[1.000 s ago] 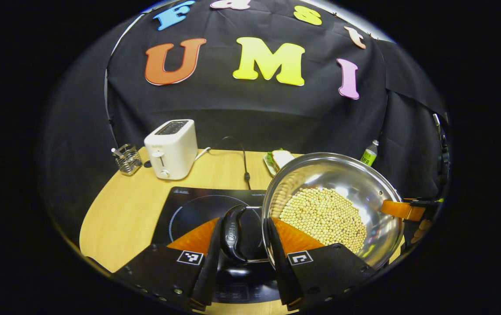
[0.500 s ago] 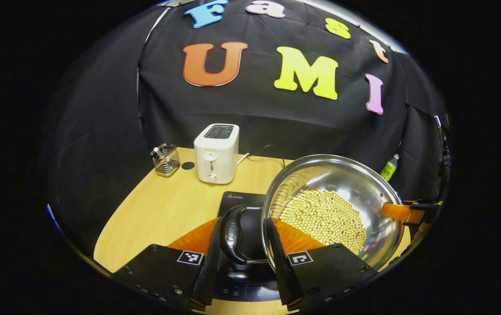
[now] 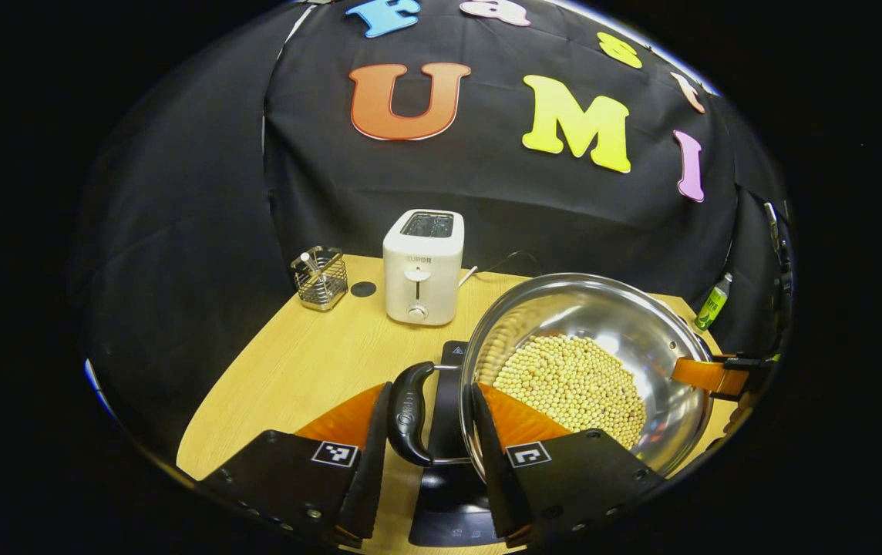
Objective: First push the handle of the pot to place it horizontally, then grasp the pot with both hands and set it on the induction cooktop.
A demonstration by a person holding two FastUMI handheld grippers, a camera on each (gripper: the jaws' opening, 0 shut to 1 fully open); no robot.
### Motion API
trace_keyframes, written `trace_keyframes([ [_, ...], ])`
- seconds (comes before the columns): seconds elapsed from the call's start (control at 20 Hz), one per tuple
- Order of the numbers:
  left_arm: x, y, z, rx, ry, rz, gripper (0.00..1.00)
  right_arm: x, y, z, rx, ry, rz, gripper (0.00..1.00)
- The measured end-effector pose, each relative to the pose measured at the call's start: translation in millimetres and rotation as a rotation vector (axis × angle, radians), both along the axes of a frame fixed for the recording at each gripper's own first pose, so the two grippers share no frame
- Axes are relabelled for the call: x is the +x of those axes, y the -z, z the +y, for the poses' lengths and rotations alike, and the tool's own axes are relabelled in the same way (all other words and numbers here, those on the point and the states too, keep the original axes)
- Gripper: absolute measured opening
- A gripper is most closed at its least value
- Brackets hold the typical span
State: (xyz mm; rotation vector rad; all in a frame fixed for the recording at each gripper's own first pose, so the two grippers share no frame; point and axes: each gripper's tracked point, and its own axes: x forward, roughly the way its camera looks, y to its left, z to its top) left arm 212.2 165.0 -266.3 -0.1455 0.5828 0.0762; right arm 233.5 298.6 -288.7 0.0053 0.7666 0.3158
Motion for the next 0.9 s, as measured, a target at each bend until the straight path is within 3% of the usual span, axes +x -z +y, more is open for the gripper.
trace_keyframes([
  [0.6, 19, 44, 5, -0.018, 0.001, 0.033, 0.55, 9, 51, 3, 0.013, 0.044, 0.031, 0.59],
  [0.9, 19, 43, 5, -0.005, 0.007, 0.008, 0.55, 12, 48, 3, 0.023, 0.043, 0.003, 0.59],
])
